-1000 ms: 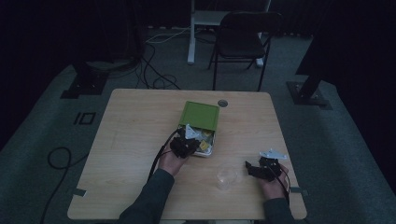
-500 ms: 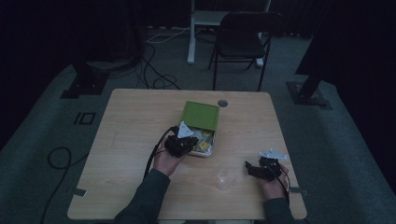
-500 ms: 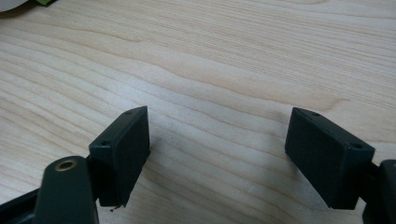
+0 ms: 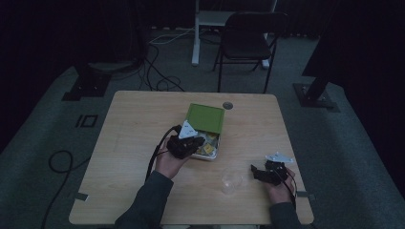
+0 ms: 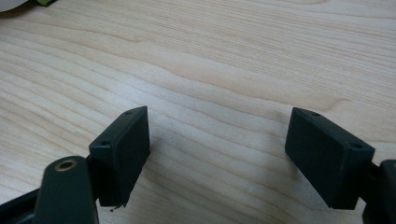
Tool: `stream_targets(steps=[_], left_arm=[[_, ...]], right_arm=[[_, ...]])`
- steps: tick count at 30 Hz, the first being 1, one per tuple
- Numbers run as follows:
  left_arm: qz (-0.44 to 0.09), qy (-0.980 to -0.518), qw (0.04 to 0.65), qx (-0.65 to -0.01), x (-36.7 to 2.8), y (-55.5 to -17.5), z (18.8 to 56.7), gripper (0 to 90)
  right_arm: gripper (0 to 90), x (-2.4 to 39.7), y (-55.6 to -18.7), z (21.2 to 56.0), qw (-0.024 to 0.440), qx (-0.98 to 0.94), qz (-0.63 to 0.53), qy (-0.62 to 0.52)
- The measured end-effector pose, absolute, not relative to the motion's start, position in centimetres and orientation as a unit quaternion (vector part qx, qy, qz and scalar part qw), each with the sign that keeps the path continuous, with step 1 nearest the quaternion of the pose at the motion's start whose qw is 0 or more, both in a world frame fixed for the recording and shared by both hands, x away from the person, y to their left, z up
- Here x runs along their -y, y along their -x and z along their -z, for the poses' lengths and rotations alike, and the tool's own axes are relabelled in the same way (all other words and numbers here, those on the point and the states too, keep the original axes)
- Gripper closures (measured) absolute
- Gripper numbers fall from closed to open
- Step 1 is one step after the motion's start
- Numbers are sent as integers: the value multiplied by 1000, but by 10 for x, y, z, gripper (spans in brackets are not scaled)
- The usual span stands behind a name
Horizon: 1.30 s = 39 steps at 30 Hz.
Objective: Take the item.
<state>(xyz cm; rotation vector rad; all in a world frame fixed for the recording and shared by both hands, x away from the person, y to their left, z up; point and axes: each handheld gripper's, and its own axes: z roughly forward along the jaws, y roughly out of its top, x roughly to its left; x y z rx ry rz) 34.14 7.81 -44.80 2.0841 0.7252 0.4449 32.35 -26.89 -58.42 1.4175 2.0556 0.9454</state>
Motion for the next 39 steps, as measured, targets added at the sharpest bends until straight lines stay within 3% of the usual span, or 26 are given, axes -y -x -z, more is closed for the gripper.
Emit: stream_targets(steps=[39], left_arm=[[-135, -850, 451, -235, -57, -324, 433, 873]], right_arm=[[218, 269, -323, 584, 233, -748, -344, -516]])
